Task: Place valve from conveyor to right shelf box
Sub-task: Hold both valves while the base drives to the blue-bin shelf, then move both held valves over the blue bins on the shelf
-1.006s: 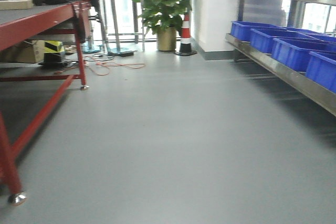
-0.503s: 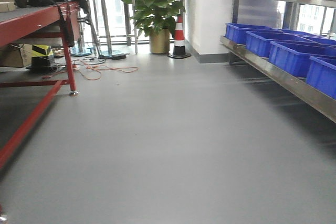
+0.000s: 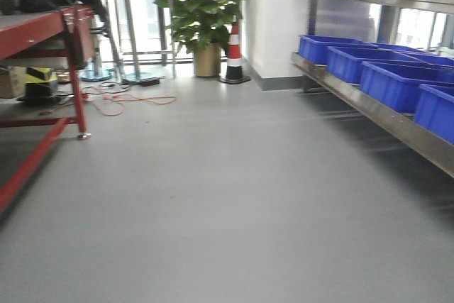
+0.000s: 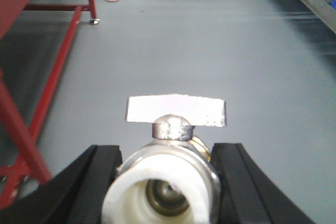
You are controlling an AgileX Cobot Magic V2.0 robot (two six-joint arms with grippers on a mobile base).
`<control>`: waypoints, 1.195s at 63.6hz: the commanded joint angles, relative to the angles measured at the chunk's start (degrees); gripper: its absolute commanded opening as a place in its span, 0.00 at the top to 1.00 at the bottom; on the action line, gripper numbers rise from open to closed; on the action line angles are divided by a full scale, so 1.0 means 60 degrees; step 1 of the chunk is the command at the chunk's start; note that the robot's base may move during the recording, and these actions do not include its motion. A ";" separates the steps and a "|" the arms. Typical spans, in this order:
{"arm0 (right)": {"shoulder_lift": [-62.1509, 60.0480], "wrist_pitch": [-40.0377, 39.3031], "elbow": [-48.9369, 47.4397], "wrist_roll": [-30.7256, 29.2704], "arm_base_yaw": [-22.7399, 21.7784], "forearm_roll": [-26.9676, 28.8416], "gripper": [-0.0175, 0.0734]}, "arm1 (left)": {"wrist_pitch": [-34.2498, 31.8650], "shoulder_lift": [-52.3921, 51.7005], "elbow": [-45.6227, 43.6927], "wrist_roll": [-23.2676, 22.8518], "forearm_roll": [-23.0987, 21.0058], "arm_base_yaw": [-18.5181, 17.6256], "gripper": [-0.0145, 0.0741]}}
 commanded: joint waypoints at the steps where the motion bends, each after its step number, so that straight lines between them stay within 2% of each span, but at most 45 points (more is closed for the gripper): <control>1: -0.0114 -0.0640 -0.0098 -0.0024 -0.0015 -0.0063 0.99 | -0.0472 -0.0070 -0.0048 -0.0086 0.0065 0.0022 0.96; 76: -0.0114 -0.0640 -0.0098 -0.0024 -0.0015 -0.0063 0.99 | -0.0472 -0.0070 -0.0048 -0.0086 0.0065 0.0022 0.96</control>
